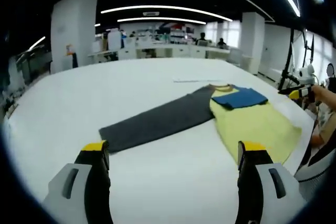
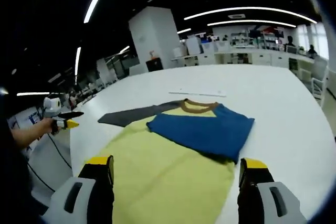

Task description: Fold the garment on the visible template until the final outline fits inside the template.

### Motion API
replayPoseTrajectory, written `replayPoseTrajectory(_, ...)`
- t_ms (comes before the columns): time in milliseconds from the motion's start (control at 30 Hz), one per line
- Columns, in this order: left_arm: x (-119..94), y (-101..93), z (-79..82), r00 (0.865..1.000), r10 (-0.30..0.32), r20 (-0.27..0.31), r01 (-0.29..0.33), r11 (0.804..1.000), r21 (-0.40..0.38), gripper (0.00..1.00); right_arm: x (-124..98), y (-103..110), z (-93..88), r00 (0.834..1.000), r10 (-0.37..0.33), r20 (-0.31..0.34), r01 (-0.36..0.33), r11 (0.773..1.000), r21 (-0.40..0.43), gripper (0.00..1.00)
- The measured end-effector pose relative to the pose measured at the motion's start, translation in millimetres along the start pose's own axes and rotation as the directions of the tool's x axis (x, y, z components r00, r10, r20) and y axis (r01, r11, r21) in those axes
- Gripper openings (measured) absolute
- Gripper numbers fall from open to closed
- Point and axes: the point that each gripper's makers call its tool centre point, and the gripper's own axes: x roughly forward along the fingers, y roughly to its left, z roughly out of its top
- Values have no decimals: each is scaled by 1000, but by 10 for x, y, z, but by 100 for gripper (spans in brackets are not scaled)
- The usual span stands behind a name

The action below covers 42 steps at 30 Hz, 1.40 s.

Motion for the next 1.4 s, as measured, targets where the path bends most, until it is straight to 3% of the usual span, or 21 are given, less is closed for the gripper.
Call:
replayPoseTrajectory(133,66,153,6,1000,22,-6,-22,1000,-9,99,-71,42,19,1000,7,7,-7,1000,-29,99)
replayPoseTrajectory(233,113,290,51,999,44,25,-43,998,-36,93,-118,71,48,1000,19,21,-18,999,-27,99)
replayPoseTrajectory(433,187,502,79,995,90,43,-84,991,-108,86,-153,54,-6,1000,-9,-7,8,996,-86,99)
replayPoseTrajectory(533,225,567,38,993,117,25,-113,986,-121,81,-167,38,-23,1000,-16,-10,15,996,-90,99)
replayPoseTrajectory(667,283,679,-29,987,160,5,-158,979,-131,59,-177,15,-49,1000,-22,-15,21,996,-87,98)
replayPoseTrajectory(833,346,819,-102,975,221,-26,-222,965,-139,43,-193,-24,-48,999,-38,-15,37,995,-90,98)
replayPoseTrajectory(1167,476,1014,-304,954,287,-89,-299,929,-218,31,-247,-74,-63,999,-50,5,50,994,-99,98)
replayPoseTrajectory(1267,512,1076,-439,940,306,-149,-333,919,-211,32,-268,-75,-85,999,-51,-1,50,992,-113,99)
replayPoseTrajectory(1367,529,1108,-486,932,324,-161,-356,903,-241,28,-283,-55,-83,999,-51,5,51,990,-129,99)
replayPoseTrajectory(1400,538,1111,-482,932,327,-158,-356,906,-230,27,-284,-55,-80,999,-52,8,53,990,-131,99)
